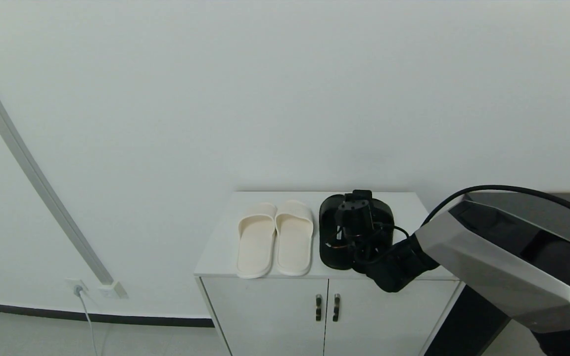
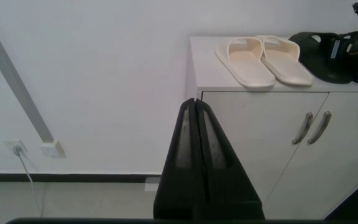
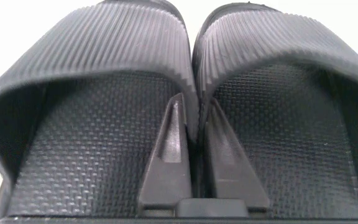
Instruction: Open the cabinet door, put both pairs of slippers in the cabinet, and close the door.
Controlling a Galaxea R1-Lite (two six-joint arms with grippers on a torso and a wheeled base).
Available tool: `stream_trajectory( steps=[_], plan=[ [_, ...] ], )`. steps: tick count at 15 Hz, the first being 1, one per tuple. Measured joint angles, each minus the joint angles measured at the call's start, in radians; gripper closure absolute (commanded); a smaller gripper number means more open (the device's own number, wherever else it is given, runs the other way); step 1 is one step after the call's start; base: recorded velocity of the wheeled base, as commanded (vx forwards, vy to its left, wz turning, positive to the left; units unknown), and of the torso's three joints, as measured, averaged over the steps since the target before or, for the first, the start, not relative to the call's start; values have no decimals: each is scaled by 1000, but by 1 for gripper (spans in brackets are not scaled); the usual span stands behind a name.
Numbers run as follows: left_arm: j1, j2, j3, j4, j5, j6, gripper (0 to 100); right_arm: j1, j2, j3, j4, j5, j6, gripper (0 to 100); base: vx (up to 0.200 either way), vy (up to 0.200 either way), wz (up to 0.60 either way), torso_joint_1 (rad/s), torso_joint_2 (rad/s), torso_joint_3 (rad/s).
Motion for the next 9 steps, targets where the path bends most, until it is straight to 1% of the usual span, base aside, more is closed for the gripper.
stream_trajectory(
  steps=[2,3,5,7,9],
  plan=[
    [0,0,0,0,0,0,100,0,-15,18,2,0,-2,100,0,0,0,0,0,0],
    [0,0,0,0,0,0,100,2,-39,45,2,0,-10,100,0,0,0,0,0,0],
    [0,0,0,0,0,0,100,7,-109,131,-40,7,-46,100,0,0,0,0,0,0],
    [0,0,0,0,0,0,100,18,-203,267,-129,28,-102,100,0,0,0,0,0,0],
    [0,0,1,0,0,1,100,40,-316,452,-224,79,-153,100,0,0,0,0,0,0]
  ],
)
